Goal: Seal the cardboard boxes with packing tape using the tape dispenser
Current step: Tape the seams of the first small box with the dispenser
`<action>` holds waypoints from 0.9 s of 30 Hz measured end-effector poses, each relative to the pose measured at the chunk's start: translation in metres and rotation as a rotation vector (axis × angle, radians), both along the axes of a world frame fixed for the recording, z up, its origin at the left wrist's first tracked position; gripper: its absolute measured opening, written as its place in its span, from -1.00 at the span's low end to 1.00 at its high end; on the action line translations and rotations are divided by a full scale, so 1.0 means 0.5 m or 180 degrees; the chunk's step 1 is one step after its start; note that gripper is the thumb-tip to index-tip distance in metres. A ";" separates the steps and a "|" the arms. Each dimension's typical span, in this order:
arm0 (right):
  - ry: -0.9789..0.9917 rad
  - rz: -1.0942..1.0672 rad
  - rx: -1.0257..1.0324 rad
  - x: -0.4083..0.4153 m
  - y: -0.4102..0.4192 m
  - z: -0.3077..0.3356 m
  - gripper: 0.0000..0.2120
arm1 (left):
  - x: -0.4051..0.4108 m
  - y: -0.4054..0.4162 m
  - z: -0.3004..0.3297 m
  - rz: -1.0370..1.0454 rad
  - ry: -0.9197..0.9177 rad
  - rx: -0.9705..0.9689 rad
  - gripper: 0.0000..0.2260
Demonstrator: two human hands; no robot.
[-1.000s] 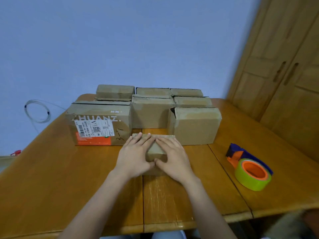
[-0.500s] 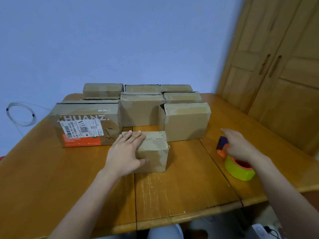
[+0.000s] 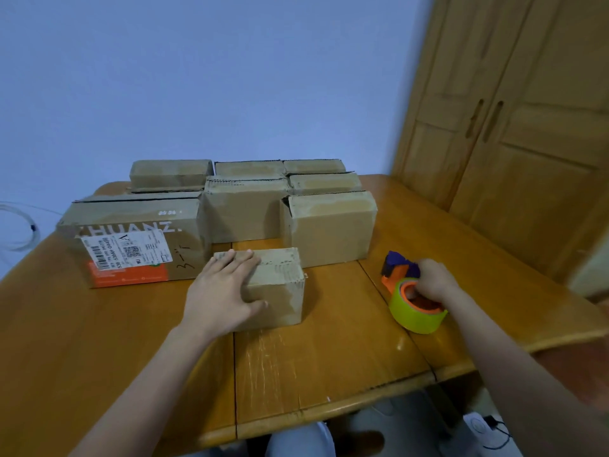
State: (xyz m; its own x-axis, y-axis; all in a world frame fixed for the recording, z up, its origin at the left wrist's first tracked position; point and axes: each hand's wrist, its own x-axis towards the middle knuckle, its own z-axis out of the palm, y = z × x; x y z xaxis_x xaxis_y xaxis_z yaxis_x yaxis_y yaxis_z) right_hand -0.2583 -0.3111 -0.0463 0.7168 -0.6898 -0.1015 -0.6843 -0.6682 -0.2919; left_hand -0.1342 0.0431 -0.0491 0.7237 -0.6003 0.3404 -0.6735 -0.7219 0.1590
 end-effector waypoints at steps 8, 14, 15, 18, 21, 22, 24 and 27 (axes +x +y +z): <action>-0.2543 0.1584 -0.0181 0.038 0.141 0.080 -0.41 | -0.004 -0.009 0.009 -0.0052 0.0340 -0.0340 -0.19; -0.2967 0.2306 -0.0248 0.066 0.248 0.136 -0.41 | -0.002 -0.003 0.071 -0.0219 0.0942 -0.0731 -0.41; -0.3016 0.2388 -0.0234 0.070 0.259 0.141 -0.40 | -0.006 -0.004 0.081 -0.0242 0.0959 -0.0923 -0.46; -0.3072 0.2528 -0.0115 0.076 0.283 0.150 -0.38 | -0.025 -0.008 0.103 -0.0356 0.1172 -0.1985 -0.45; -0.3084 0.2662 -0.0255 0.083 0.292 0.155 -0.38 | -0.052 -0.020 0.135 -0.0529 0.2020 -0.2866 -0.48; -0.3072 0.2706 -0.0352 0.085 0.292 0.156 -0.38 | -0.059 -0.024 0.148 -0.0543 0.2349 -0.2983 -0.49; -0.3037 0.2781 -0.0583 0.090 0.290 0.158 -0.38 | -0.067 -0.032 0.168 -0.0506 0.2878 -0.3082 -0.49; -0.3021 0.2819 -0.0844 0.092 0.288 0.163 -0.38 | -0.067 -0.035 0.179 -0.0552 0.3189 -0.3197 -0.57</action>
